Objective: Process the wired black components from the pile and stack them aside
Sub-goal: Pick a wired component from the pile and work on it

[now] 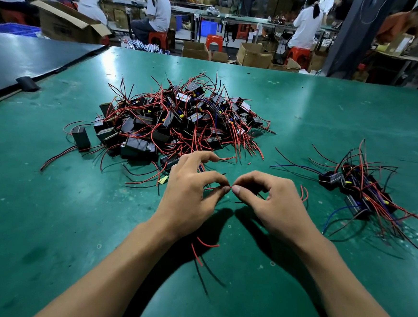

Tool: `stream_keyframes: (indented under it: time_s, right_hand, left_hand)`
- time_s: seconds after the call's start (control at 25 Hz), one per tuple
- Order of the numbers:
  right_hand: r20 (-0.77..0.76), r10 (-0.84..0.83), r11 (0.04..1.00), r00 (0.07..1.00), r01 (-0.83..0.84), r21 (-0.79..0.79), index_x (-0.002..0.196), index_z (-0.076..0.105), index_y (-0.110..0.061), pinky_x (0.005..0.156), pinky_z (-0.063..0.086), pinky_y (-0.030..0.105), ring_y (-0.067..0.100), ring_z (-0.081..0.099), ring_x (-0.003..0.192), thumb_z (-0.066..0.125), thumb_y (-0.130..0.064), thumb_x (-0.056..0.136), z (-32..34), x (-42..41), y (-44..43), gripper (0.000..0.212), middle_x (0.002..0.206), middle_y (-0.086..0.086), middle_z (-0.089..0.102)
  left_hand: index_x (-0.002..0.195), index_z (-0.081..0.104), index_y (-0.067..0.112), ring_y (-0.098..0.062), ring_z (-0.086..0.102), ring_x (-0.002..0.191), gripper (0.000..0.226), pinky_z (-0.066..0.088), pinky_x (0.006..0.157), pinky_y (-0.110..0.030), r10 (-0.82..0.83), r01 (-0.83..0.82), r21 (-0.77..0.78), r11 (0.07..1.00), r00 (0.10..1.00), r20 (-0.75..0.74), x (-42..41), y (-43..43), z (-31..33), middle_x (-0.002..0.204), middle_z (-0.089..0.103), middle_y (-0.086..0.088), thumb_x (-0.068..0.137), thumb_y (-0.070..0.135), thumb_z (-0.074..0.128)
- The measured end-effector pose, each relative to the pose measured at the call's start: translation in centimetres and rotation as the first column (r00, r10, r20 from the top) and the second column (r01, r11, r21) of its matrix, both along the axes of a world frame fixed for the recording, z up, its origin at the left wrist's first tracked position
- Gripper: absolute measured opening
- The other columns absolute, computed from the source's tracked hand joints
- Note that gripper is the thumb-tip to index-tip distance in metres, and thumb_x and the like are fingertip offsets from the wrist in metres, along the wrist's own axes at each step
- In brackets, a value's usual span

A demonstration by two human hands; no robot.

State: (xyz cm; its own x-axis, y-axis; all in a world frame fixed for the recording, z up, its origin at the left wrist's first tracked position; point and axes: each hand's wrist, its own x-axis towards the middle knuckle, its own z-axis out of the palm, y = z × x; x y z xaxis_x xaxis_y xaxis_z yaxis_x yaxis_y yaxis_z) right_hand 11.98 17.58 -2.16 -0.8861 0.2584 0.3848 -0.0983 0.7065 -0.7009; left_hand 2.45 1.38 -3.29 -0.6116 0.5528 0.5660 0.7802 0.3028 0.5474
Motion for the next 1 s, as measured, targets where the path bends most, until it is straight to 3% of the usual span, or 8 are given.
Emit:
stream_keyframes:
  time_s: [0.16, 0.32, 0.52, 0.84, 0.92, 1.0]
  right_hand:
    - [-0.041, -0.057, 0.966, 0.998, 0.066, 0.252, 0.087, 0.071, -0.026, 0.078, 0.049, 0.037, 0.009, 0.06, 0.067, 0.072, -0.032, 0.089, -0.2, 0.0, -0.1, 0.006, 0.078, -0.016, 0.069]
    - [-0.141, -0.173, 0.885, 0.975, 0.217, 0.413, 0.088, 0.069, -0.028, 0.078, 0.039, 0.033, 0.007, 0.058, 0.072, 0.064, -0.039, 0.088, -0.5, -0.1, -1.2, 0.012, 0.084, -0.015, 0.07]
    - [-0.036, -0.117, 0.986, 0.992, 0.121, 0.115, 0.09, 0.074, -0.027, 0.076, 0.055, 0.035, 0.007, 0.064, 0.069, 0.073, -0.031, 0.088, -0.6, -0.3, -0.4, 0.005, 0.08, -0.017, 0.071]
    - [-0.118, -0.16, 0.921, 0.98, 0.191, 0.339, 0.089, 0.069, -0.025, 0.081, 0.049, 0.043, 0.008, 0.06, 0.075, 0.064, -0.03, 0.088, -0.4, -0.1, -1.0, 0.007, 0.083, -0.013, 0.07]
    - [-0.099, -0.166, 0.942, 0.981, 0.187, 0.278, 0.088, 0.071, -0.024, 0.079, 0.05, 0.042, 0.01, 0.062, 0.075, 0.068, -0.027, 0.089, -0.5, -0.1, -1.0, 0.005, 0.083, -0.012, 0.071]
    - [-0.067, -0.162, 0.982, 0.985, 0.167, 0.087, 0.091, 0.074, -0.022, 0.075, 0.052, 0.033, 0.008, 0.065, 0.075, 0.07, -0.024, 0.091, -0.5, -0.3, -1.0, 0.004, 0.083, -0.012, 0.073]
  left_hand:
    - [0.079, 0.076, 0.022, -0.021, 0.049, 0.114, 0.014, 0.037, 0.097, -0.042, 0.048, -0.048, -0.021, 0.999, 0.999, -0.018, 0.1, 0.2, 0.0, 0.118, 0.06, 0.001, 0.078, 0.035, 0.07]
    - [0.079, 0.077, 0.023, -0.023, 0.05, 0.109, 0.015, 0.04, 0.093, -0.044, 0.101, -0.102, -0.014, 0.995, 0.994, -0.039, 0.1, 0.4, 0.0, 0.111, 0.062, 0.0, 0.077, 0.036, 0.07]
    - [0.083, 0.077, 0.022, -0.024, 0.048, 0.085, 0.008, 0.044, 0.075, -0.041, 0.111, -0.115, -0.017, 0.993, 0.979, -0.173, 0.0, 0.3, 0.2, 0.09, 0.06, 0.0, 0.08, 0.028, 0.073]
    - [0.091, 0.073, 0.014, -0.024, 0.052, 0.073, 0.01, 0.048, 0.064, -0.038, -0.016, 0.005, -0.05, 0.999, 0.975, -0.22, 0.3, 0.5, 0.2, 0.082, 0.07, 0.003, 0.087, 0.022, 0.069]
    - [0.091, 0.073, 0.015, -0.025, 0.053, 0.071, 0.007, 0.049, 0.061, -0.039, -0.017, 0.013, -0.026, 1.0, 0.984, -0.176, 0.4, 0.6, 0.2, 0.08, 0.071, 0.004, 0.086, 0.019, 0.071]
    - [0.092, 0.074, 0.017, -0.024, 0.055, 0.072, 0.008, 0.049, 0.063, -0.04, -0.005, 0.004, -0.003, 1.0, 0.991, -0.134, 0.2, 0.5, 0.1, 0.081, 0.072, 0.005, 0.085, 0.017, 0.07]
